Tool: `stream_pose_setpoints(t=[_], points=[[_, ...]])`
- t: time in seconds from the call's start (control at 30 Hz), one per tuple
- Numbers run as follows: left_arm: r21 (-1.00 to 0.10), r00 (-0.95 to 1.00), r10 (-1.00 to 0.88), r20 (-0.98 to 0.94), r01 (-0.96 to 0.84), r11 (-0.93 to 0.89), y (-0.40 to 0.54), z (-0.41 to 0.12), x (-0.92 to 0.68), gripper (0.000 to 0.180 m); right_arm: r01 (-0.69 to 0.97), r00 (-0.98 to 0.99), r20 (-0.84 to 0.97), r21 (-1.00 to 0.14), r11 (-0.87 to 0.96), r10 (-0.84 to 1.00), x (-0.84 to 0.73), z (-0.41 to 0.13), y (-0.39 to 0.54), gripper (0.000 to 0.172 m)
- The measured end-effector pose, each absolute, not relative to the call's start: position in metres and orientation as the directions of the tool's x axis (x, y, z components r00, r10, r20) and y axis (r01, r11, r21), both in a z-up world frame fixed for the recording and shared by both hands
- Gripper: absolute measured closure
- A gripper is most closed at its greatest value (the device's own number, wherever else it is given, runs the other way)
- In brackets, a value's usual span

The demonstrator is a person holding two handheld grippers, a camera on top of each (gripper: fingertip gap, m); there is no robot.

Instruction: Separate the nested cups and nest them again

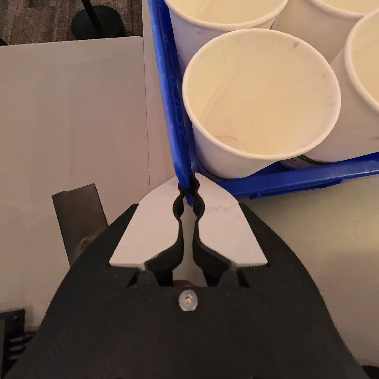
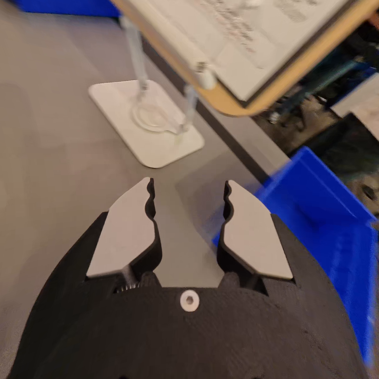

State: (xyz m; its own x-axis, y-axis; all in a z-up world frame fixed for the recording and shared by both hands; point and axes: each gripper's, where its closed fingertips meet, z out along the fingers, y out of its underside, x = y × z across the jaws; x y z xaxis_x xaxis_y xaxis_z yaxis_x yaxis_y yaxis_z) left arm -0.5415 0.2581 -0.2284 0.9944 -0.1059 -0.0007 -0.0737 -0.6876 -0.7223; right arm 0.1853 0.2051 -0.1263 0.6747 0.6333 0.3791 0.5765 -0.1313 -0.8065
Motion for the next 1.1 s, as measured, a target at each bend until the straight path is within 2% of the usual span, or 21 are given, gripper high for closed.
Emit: stream_pose_setpoints(t=[0.07, 0.13, 0.33, 0.5, 0.7, 1.1], points=[[-0.723, 0.993, -0.119, 0.013, -0.073, -0.687, 0.258, -0.228, -0.541, 0.176, 0.569, 0.748, 0.423, -0.805, -0.168, 0.511, 0.231, -0.112, 0.219, 0.110], [-0.722, 0.992, -0.121, 0.021, -0.069, -0.689, 0.258, -0.228, -0.541, 0.176, 0.576, 0.788, 0.462, -0.786, -0.224, 0.406, 0.277, -0.106, 0.230, 0.121], [-0.734, 0.987, -0.146, 0.063, -0.054, -0.677, 0.256, -0.226, -0.535, 0.169, 0.402, 0.915, 0.372, -0.812, -0.424, 0.157, 0.407, -0.138, 0.270, 0.107], [-0.734, 0.987, -0.148, 0.067, -0.051, -0.677, 0.253, -0.227, -0.534, 0.169, 0.318, 0.947, 0.292, -0.782, -0.537, 0.135, 0.448, -0.182, 0.286, 0.113], [-0.725, 0.986, -0.154, 0.057, -0.065, -0.686, 0.255, -0.229, -0.535, 0.171, 0.306, 0.950, 0.281, -0.763, -0.569, 0.135, 0.470, -0.198, 0.293, 0.156], [-0.729, 0.984, -0.176, 0.035, -0.096, -0.678, 0.256, -0.231, -0.534, 0.175, 0.202, 0.979, 0.150, -0.802, -0.562, 0.138, 0.482, -0.201, 0.294, 0.164]])
